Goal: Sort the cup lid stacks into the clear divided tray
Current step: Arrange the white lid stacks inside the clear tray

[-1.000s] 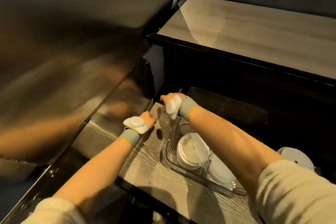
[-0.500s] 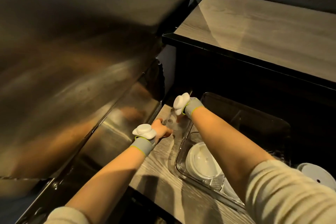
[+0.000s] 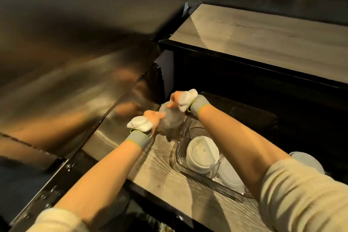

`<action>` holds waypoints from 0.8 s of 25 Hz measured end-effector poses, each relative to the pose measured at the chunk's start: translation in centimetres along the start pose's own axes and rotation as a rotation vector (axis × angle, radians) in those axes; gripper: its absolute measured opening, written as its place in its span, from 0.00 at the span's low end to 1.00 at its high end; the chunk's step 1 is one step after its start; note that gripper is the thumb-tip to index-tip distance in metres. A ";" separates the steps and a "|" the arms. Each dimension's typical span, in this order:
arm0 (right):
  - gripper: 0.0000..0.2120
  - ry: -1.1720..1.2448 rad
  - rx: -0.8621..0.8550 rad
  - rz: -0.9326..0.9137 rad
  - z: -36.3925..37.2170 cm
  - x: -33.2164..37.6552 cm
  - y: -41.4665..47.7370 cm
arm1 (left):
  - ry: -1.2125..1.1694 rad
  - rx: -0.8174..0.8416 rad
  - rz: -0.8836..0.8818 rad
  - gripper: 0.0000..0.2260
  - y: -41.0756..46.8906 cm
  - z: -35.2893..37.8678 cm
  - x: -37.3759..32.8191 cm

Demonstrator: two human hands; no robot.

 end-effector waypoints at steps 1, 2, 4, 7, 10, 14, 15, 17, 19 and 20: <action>0.17 0.035 -0.033 -0.016 -0.6 -0.2 -0.6 | -0.025 -0.031 0.070 0.09 -0.4 -0.2 -0.8; 0.17 0.062 -0.056 -0.017 -1.2 -0.5 -1.3 | -0.027 -0.047 0.121 0.07 -1.2 -0.3 -1.7; 0.17 0.110 -0.118 -0.050 -2.4 -1.3 -3.3 | 0.005 -0.080 0.206 0.08 -3.1 -0.2 -3.5; 0.16 0.194 -0.233 -0.089 -3.6 -2.7 -6.1 | 0.119 -0.169 0.317 0.04 -5.5 0.1 -5.8; 0.16 0.268 -0.367 -0.129 -4.7 -3.9 -10.1 | 0.210 -0.209 0.439 0.04 -8.5 1.3 -7.9; 0.19 0.282 -0.383 -0.108 -4.5 -7.3 -15.7 | 0.311 -0.103 0.478 0.04 -11.6 5.6 -8.1; 0.20 0.255 -0.352 -0.107 -3.9 -8.2 -16.9 | 0.331 -0.054 0.480 0.04 -12.3 6.7 -7.8; 0.23 0.179 -0.257 -0.103 -2.4 -9.9 -19.4 | 0.408 0.060 0.478 0.06 -13.8 9.1 -7.0; 0.31 0.105 -0.190 -0.081 -0.4 -11.6 -21.7 | 0.488 0.131 0.445 0.06 -14.7 11.3 -6.1; 0.36 0.053 -0.173 -0.070 0.5 -12.3 -22.6 | 0.522 0.145 0.430 0.07 -14.9 12.1 -5.6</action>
Point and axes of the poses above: each hand's wrist, its own y-axis towards the middle knuckle, its own z-axis out of the palm, x = y × z, the point moved 2 cm from there along y, towards the middle knuckle, and after that the axes turned 5 degrees about y, right-handed, at the moved point
